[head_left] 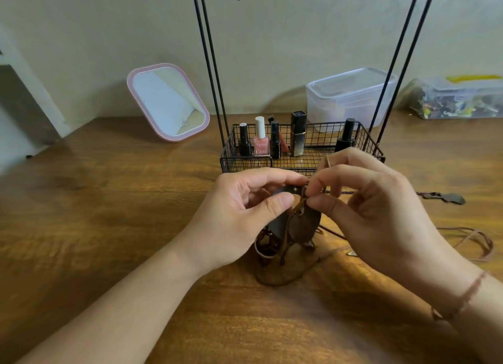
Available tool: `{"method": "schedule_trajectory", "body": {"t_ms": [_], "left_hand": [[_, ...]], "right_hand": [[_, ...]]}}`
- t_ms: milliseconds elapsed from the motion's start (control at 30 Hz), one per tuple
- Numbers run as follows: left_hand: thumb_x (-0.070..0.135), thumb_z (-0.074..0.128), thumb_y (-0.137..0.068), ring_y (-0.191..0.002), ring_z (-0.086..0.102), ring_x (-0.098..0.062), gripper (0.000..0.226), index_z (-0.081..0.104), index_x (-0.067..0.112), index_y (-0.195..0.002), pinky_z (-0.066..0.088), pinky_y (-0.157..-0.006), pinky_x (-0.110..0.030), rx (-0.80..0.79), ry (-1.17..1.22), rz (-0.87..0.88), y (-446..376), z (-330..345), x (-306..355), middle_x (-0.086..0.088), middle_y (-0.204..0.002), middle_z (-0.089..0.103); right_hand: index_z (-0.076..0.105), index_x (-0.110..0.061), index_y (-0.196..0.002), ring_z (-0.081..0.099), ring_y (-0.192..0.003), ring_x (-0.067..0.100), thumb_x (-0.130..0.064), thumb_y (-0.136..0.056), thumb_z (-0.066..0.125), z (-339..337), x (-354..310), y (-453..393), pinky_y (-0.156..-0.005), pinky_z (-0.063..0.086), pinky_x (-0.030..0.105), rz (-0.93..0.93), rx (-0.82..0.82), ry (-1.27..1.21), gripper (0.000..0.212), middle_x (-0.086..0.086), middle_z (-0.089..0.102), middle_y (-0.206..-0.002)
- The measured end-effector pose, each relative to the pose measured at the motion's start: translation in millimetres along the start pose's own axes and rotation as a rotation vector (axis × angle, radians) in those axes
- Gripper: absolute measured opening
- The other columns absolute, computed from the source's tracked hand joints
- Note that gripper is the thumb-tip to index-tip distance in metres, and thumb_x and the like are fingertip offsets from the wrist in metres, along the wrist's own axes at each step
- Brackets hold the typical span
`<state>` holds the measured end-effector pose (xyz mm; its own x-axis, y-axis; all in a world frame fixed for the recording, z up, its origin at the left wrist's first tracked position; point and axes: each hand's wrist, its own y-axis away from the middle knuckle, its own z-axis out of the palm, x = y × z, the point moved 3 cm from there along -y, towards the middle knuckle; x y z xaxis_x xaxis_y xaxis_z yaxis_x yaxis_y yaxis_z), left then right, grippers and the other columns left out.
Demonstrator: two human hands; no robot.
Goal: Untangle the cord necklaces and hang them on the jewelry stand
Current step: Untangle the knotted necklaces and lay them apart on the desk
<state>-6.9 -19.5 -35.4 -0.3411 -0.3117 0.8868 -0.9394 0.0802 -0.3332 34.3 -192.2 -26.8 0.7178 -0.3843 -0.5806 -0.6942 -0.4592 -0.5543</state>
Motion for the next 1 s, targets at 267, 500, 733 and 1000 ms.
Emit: {"method": "schedule_trajectory", "body": {"t_ms": [267,500,733,1000], "left_hand": [[0.007,0.062,-0.092,-0.092,0.067,-0.008,0.027,0.073,0.029,-0.104,0.053,-0.078,-0.026,0.394,0.205,-0.057,-3,-20,-7,0.009,-0.092,0.074],[0.016,0.065,-0.083,-0.091,0.072,-0.015,0.024,0.073,0.027,-0.103,0.052,-0.052,-0.022,0.484,0.434,-0.085,-1,-24,-6,0.01,-0.093,0.074],[0.012,0.051,-0.088,-0.071,0.069,-0.014,0.023,0.073,0.018,-0.093,0.052,-0.051,-0.021,0.297,0.909,0.016,-5,-29,3,-0.004,-0.086,0.071],[-0.002,0.053,-0.09,-0.083,0.066,-0.03,0.018,0.062,0.004,-0.105,0.056,-0.081,-0.041,-0.145,1.366,0.081,-7,-29,9,-0.017,-0.09,0.065]], "right_hand": [[0.068,-0.034,-0.079,0.053,-0.099,0.005,-0.026,-0.082,0.072,-1,-7,3,-0.071,0.039,0.007,-0.055,-0.243,-0.006,0.009,-0.018,0.05,-0.106],[0.07,-0.039,-0.081,0.062,-0.078,-0.005,-0.062,-0.082,0.057,-1,-7,4,-0.062,0.052,0.017,-0.002,-0.261,0.197,0.026,-0.019,0.067,-0.093],[0.074,-0.018,-0.074,0.054,-0.079,0.03,-0.024,-0.086,0.069,-22,17,-4,-0.056,0.043,0.036,0.359,0.285,-0.827,0.015,0.008,0.071,-0.092],[0.04,-0.041,-0.14,0.054,-0.123,-0.002,-0.048,-0.078,0.068,28,-10,7,-0.103,0.04,0.02,0.084,-0.534,-0.426,0.068,-0.018,0.066,-0.121]]}}
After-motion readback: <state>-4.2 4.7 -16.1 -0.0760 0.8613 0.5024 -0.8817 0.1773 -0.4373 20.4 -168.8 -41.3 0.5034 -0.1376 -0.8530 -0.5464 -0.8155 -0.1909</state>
